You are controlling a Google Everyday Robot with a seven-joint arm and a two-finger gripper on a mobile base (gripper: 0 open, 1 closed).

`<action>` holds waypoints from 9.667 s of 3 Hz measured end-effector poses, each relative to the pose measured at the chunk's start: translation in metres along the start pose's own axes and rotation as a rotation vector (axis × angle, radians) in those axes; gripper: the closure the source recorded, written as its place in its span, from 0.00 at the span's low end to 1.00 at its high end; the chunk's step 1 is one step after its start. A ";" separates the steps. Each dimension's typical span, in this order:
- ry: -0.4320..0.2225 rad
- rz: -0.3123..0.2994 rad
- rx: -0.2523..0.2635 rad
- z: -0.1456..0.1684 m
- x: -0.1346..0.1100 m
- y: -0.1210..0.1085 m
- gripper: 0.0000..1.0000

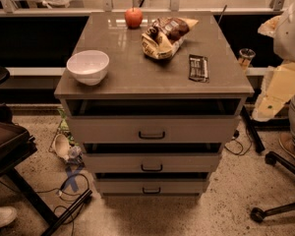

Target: Open top drawer

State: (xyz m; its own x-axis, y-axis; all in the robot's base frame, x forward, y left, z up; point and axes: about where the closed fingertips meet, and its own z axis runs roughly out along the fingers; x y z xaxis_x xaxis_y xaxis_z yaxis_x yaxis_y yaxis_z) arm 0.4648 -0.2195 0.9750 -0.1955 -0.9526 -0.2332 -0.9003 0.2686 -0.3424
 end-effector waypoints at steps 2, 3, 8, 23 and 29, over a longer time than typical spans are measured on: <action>-0.079 -0.040 0.177 0.077 0.022 -0.044 0.00; -0.057 -0.062 0.261 0.123 0.039 -0.043 0.00; -0.040 -0.219 0.052 0.263 0.023 0.039 0.00; -0.023 -0.199 -0.066 0.332 0.019 0.030 0.04; 0.049 -0.188 -0.105 0.310 0.036 0.049 0.85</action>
Offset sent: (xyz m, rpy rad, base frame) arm 0.0992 -0.0298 -0.0887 0.0239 -0.3215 0.0376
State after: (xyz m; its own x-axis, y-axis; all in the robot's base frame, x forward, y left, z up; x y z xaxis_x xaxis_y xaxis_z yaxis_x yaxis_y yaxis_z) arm 0.5349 -0.1959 0.6676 -0.0367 -0.9910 -0.1289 -0.9577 0.0717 -0.2787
